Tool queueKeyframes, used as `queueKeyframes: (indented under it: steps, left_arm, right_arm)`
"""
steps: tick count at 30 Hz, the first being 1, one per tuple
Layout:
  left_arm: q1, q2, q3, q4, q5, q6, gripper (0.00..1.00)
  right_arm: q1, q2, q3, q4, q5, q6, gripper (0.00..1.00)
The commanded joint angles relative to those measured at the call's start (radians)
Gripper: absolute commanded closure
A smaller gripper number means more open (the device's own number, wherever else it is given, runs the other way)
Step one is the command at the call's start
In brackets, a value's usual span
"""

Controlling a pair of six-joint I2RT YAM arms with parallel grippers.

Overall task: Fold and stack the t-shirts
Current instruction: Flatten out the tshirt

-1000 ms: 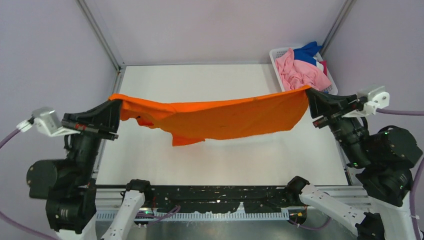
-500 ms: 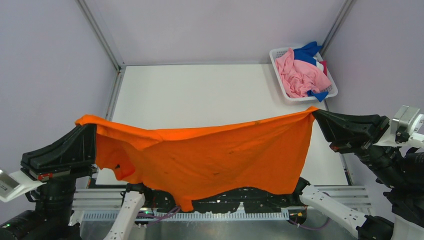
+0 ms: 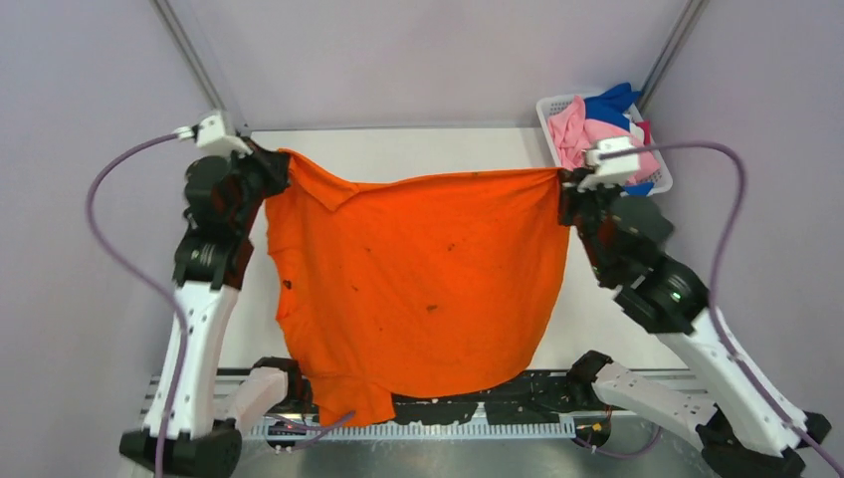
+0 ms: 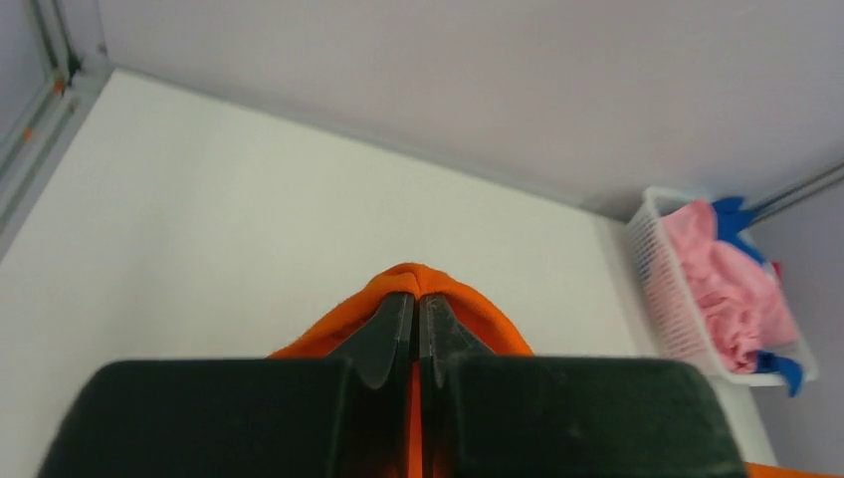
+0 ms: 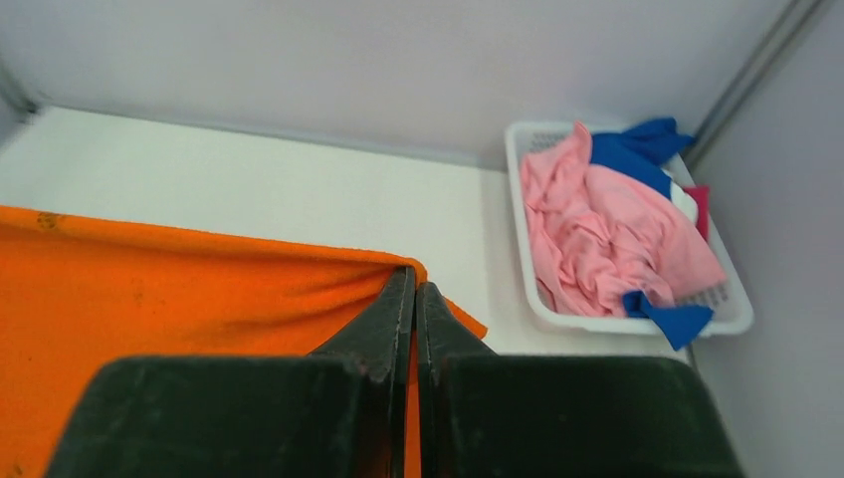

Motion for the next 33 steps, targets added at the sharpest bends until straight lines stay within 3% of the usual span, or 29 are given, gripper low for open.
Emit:
queueKeyframes:
  steps: [1, 3, 6, 9, 10, 11, 13, 14, 16, 19, 20, 21, 22, 28, 33]
  left_arm:
    - [0.001, 0.242, -0.044, 0.101, -0.095, -0.007, 1.00]
    - [0.001, 0.381, -0.028, 0.111, -0.113, -0.004, 1.00]
    - [0.001, 0.614, 0.042, 0.124, -0.115, -0.005, 1.00]
    - [0.000, 0.861, 0.239, 0.058, -0.087, -0.007, 1.00]
    - [0.001, 0.944, 0.323, 0.010, -0.077, -0.012, 0.91]
    - [0.001, 1.023, 0.416, -0.038, -0.070, -0.014, 0.74]
    - [0.001, 1.161, 0.584, -0.113, -0.059, -0.020, 0.28]
    - [0.001, 1.220, 0.655, -0.135, -0.063, -0.024, 0.05]
    - [0.000, 1.312, 0.797, -0.205, -0.058, -0.040, 0.00]
    - [0.000, 1.351, 0.889, -0.252, -0.024, -0.058, 0.00]
    - [-0.001, 1.328, 0.873, -0.245, -0.011, -0.063, 0.00]
    - [-0.001, 1.301, 0.833, -0.233, -0.002, -0.072, 0.00]
    - [-0.001, 1.260, 0.777, -0.215, 0.011, -0.081, 0.00]
    - [-0.010, 0.984, 0.296, -0.033, 0.192, -0.155, 0.00]
    - [-0.048, 0.849, 0.061, -0.013, 0.277, -0.203, 0.00]
  right_arm:
    - [-0.073, 0.194, -0.083, 0.184, 0.204, -0.015, 0.93]
    - [-0.166, 0.335, -0.085, 0.193, 0.050, 0.033, 0.94]
    - [-0.267, 0.541, -0.081, 0.265, -0.044, 0.042, 0.94]
    - [-0.317, 0.806, 0.033, 0.305, -0.101, 0.026, 0.92]
    - [-0.325, 0.861, 0.070, 0.295, -0.108, 0.020, 0.92]
    - [-0.342, 0.972, 0.161, 0.284, -0.115, 0.019, 0.91]
    - [-0.366, 1.127, 0.318, 0.216, -0.100, 0.028, 0.87]
    - [-0.374, 1.170, 0.372, 0.201, -0.091, 0.039, 0.79]
    - [-0.391, 1.285, 0.530, 0.134, -0.058, 0.057, 0.58]
    - [-0.398, 1.360, 0.668, 0.077, 0.003, 0.099, 0.40]
    - [-0.399, 1.355, 0.655, 0.075, -0.001, 0.109, 0.17]
    - [-0.398, 1.329, 0.638, 0.084, -0.012, 0.120, 0.06]
    - [-0.398, 1.311, 0.580, 0.092, -0.051, 0.126, 0.02]
    - [-0.399, 1.074, 0.232, 0.132, -0.324, 0.224, 0.05]
    - [-0.390, 0.950, -0.026, 0.208, -0.547, 0.328, 0.04]
